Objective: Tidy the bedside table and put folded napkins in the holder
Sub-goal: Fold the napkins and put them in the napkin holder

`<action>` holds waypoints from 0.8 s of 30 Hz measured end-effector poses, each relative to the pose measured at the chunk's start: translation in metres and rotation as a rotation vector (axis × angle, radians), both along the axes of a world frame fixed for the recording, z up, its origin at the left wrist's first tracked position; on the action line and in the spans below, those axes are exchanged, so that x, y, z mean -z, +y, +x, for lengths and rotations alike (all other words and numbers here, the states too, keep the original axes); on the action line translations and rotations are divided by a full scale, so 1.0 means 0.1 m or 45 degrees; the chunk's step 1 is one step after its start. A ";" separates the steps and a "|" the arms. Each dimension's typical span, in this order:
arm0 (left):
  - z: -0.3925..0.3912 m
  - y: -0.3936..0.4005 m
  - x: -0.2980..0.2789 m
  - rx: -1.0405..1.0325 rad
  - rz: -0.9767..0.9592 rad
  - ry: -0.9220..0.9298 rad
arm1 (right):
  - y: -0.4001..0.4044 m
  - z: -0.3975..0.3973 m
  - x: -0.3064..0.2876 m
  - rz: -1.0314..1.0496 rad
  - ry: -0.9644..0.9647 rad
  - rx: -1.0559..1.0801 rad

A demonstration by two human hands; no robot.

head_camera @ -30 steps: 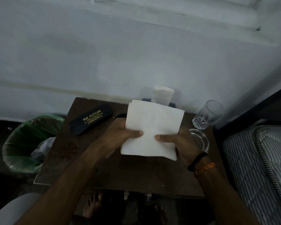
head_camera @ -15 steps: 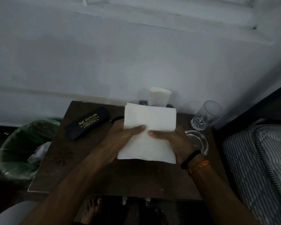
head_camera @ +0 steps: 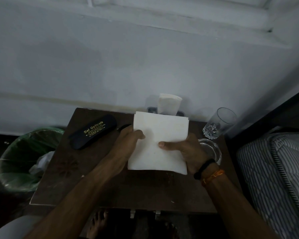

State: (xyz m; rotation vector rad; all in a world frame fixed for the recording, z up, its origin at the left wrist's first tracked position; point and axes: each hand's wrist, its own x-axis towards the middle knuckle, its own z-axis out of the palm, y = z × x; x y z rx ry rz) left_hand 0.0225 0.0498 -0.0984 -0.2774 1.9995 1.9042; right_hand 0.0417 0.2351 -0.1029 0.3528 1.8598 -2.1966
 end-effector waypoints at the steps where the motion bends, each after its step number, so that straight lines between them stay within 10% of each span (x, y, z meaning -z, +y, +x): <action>1: 0.00 0.00 0.00 0.003 -0.006 0.006 | 0.00 0.00 0.00 -0.007 -0.008 -0.002; 24: -0.03 -0.14 0.02 0.168 0.091 0.063 | 0.07 -0.02 -0.04 -0.106 -0.083 -0.058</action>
